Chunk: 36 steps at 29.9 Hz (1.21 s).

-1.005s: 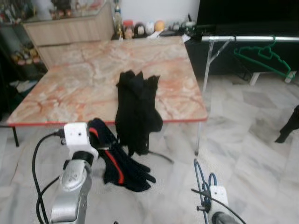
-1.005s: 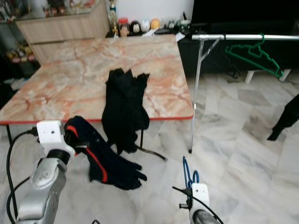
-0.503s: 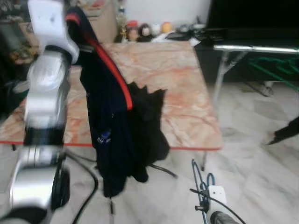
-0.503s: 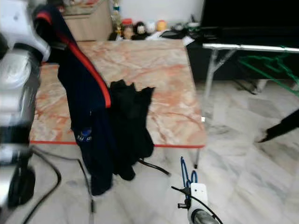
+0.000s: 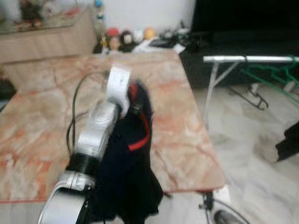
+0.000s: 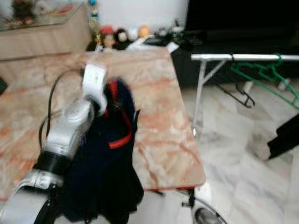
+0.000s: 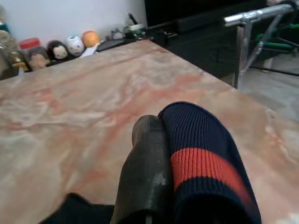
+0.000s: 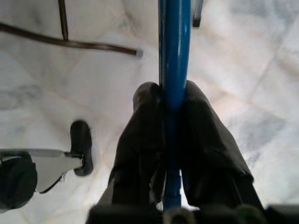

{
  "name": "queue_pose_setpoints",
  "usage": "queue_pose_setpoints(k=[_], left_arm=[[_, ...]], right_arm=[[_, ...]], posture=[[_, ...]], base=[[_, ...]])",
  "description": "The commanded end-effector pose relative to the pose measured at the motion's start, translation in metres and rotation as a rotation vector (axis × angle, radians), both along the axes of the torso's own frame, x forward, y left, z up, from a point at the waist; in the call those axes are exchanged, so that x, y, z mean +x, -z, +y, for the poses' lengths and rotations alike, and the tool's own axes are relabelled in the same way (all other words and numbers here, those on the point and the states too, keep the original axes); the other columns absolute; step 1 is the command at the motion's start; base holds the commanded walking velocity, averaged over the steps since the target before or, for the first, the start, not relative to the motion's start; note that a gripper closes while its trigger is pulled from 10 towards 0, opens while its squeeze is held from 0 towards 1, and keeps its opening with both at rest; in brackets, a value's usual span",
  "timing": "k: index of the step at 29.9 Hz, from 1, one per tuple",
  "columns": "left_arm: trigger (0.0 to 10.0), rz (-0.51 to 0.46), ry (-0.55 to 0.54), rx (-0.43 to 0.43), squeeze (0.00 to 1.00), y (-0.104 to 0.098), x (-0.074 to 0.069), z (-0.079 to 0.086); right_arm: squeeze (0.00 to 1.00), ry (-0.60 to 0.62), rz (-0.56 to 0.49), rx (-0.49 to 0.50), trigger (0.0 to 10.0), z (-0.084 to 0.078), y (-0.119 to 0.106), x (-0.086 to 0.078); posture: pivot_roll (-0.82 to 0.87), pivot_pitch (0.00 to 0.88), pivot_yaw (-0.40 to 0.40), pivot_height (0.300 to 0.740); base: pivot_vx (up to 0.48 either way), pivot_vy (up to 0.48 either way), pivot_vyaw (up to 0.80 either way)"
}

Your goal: Hang hanger

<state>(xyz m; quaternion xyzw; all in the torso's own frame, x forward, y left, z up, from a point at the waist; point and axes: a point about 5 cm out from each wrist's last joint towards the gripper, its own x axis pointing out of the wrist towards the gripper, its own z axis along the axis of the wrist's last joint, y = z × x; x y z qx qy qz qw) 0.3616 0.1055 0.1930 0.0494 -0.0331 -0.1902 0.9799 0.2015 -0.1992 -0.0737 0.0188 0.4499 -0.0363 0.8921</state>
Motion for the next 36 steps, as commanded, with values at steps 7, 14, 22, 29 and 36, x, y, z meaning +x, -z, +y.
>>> queue_pose_setpoints(k=[7,14,22,29,36], left_arm=[[10.0,0.103,-0.066,-0.091,0.00,0.039,-0.054,0.007],[10.0,0.139,-0.066,-0.042,0.67,0.054,-0.071,0.002],[10.0,0.148,-0.067,0.002,1.00,0.054,-0.082,0.003],[10.0,0.127,-0.046,0.069,1.00,0.054,-0.086,0.006],[10.0,0.055,-0.055,0.252,1.00,0.052,-0.084,0.008]], right_arm=[[0.00,0.003,0.022,-0.008,10.0,-0.003,0.002,-0.005],[0.00,0.000,0.021,-0.008,10.0,-0.003,0.002,-0.004],[0.00,0.008,0.025,-0.009,10.0,-0.004,0.002,-0.005],[0.00,0.004,0.024,-0.010,10.0,-0.004,0.002,-0.005],[0.00,0.004,0.025,-0.013,10.0,-0.004,0.002,-0.005]], posture=[[-0.03,0.000,0.063,0.740],[-0.04,0.000,0.070,0.740],[-0.04,0.000,0.072,0.740],[-0.04,0.000,0.071,0.740],[-0.04,0.000,0.071,0.740]], base=[[0.000,0.000,0.00],[0.000,0.000,0.00],[0.000,0.000,0.00],[0.000,0.000,0.00],[0.000,0.000,0.00]])
